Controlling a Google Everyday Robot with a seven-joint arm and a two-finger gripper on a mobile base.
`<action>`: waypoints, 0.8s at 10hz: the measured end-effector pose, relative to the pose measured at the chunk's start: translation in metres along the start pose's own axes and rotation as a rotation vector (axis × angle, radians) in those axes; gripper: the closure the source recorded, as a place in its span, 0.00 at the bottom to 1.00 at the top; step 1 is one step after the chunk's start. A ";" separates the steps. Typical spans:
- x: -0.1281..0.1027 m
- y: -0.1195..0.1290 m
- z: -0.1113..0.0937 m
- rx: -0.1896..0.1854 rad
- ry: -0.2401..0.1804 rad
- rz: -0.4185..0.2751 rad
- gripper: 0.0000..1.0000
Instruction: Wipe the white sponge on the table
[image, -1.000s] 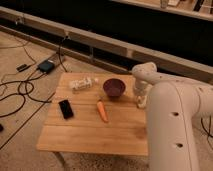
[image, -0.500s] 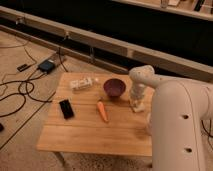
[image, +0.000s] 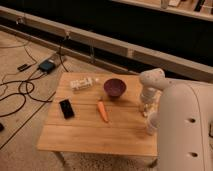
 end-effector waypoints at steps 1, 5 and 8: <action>-0.010 -0.012 -0.005 0.006 -0.025 0.031 1.00; -0.038 -0.022 -0.009 -0.002 -0.065 0.066 1.00; -0.061 -0.023 -0.008 0.001 -0.080 0.057 1.00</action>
